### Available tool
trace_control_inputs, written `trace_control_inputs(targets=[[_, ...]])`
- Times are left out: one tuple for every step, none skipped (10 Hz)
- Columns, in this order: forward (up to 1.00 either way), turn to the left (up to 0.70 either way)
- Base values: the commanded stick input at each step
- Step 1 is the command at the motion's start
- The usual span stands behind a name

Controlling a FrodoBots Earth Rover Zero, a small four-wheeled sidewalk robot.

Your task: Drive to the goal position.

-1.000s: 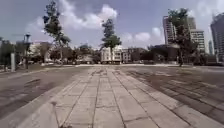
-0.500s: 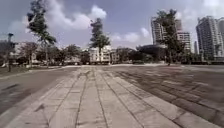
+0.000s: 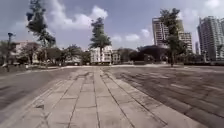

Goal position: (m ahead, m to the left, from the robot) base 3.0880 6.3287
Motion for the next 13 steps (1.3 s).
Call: trace_control_inputs(targets=[[0.7, 0.0], [0.7, 0.0], [0.7, 0.0], [0.7, 0.0], [0.7, 0.0], [0.7, 0.0], [0.7, 0.0], [0.7, 0.0], [0.7, 0.0], [0.7, 0.0], [0.7, 0.0], [0.7, 0.0], [0.7, 0.0]])
